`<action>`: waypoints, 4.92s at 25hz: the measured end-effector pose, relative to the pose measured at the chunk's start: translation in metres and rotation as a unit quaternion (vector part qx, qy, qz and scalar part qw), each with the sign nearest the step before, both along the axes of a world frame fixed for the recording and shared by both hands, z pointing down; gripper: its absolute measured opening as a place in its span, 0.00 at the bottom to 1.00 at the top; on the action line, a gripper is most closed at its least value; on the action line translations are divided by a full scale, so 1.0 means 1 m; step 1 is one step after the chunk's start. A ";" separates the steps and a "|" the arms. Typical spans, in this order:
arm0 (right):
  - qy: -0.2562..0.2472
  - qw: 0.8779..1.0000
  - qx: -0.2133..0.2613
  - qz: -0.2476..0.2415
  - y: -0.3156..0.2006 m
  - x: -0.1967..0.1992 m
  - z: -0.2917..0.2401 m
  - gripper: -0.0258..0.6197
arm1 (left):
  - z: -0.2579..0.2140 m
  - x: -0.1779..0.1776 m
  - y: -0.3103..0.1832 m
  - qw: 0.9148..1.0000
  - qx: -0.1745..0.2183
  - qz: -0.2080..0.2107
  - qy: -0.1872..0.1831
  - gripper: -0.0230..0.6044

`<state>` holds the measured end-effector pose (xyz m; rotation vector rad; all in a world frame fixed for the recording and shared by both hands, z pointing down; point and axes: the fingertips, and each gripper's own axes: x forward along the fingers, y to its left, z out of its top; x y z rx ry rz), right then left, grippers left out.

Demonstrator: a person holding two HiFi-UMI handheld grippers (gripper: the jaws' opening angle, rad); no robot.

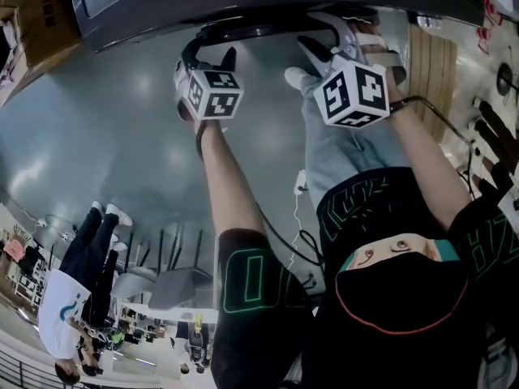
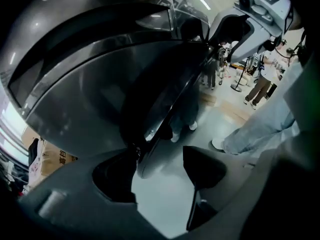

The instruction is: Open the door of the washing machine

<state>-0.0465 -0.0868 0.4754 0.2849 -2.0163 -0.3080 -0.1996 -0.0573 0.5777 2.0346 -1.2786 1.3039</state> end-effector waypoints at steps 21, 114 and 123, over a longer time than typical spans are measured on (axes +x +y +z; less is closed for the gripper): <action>0.030 0.996 -0.020 -0.078 0.040 0.016 0.007 0.28 | 0.005 0.024 0.065 0.989 0.003 -0.142 0.030 0.43; -0.435 0.882 -0.160 0.090 0.046 0.255 -0.280 0.04 | -0.438 0.272 0.159 0.771 0.447 -0.452 0.036 0.05; -0.497 0.854 -0.078 0.133 -0.005 0.277 -0.366 0.04 | -0.496 0.270 0.132 0.770 0.485 -0.414 0.004 0.05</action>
